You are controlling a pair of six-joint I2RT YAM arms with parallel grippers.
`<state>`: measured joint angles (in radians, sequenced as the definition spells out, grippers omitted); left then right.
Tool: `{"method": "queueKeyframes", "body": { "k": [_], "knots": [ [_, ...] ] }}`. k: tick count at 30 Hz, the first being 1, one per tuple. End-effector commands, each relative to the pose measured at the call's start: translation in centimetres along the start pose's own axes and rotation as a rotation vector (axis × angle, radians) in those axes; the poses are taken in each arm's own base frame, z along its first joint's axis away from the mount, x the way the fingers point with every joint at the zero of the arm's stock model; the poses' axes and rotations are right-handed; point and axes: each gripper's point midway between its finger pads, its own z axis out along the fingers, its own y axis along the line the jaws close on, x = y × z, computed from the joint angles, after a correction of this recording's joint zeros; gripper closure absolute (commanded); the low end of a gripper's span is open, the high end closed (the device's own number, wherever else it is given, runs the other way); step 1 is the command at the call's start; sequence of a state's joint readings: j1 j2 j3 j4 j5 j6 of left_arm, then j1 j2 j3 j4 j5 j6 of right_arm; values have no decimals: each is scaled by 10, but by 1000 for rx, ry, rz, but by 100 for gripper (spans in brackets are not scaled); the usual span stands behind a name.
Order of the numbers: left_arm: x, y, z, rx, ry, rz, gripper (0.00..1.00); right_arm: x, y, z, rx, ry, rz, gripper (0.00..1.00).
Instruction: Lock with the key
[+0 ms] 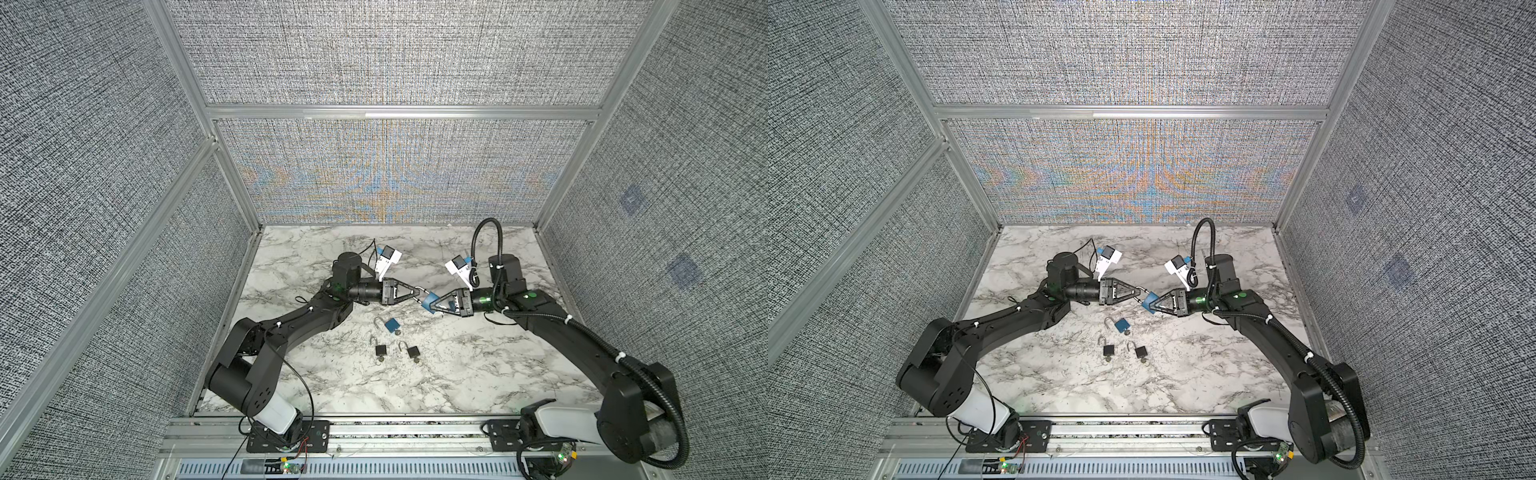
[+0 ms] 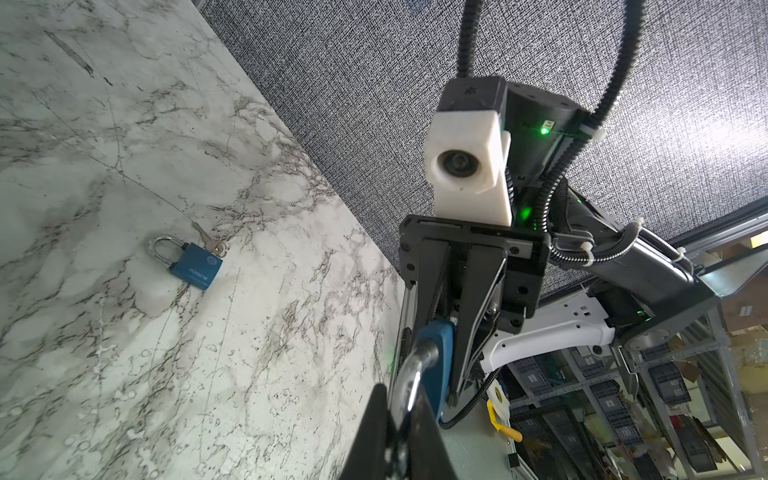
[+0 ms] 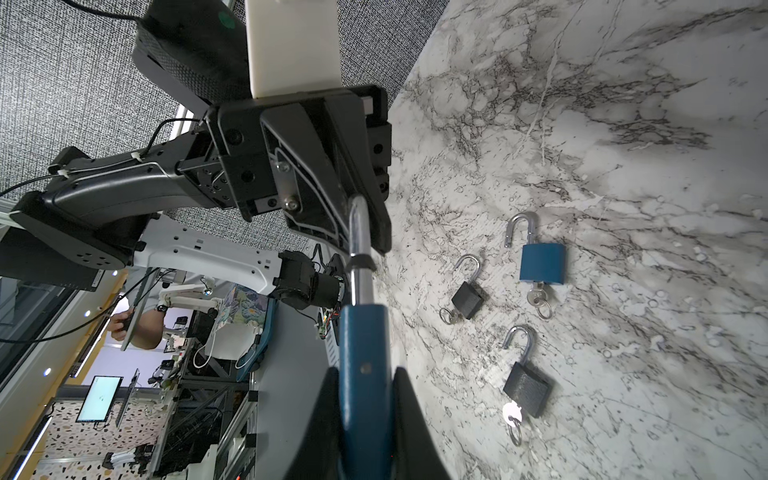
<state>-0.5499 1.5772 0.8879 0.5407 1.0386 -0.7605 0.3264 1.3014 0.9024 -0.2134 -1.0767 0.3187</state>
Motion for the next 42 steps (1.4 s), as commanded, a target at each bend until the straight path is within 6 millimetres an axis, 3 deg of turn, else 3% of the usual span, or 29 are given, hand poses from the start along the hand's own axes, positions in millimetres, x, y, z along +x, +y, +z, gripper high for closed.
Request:
{"method": "queueKeyframes", "body": {
  "k": [1,21,42],
  "knots": [
    [-5,0,-1,-10,-21,21,100,-2,8,-1,-31,-5,-25,100],
    [-2,10,1,-39,-33,14,100,-4,22,-1,-116,-32,-5,100],
    [13,4,10,-21,-6,1,100,-12,12,11,-55,-66,-8,100]
  ]
}}
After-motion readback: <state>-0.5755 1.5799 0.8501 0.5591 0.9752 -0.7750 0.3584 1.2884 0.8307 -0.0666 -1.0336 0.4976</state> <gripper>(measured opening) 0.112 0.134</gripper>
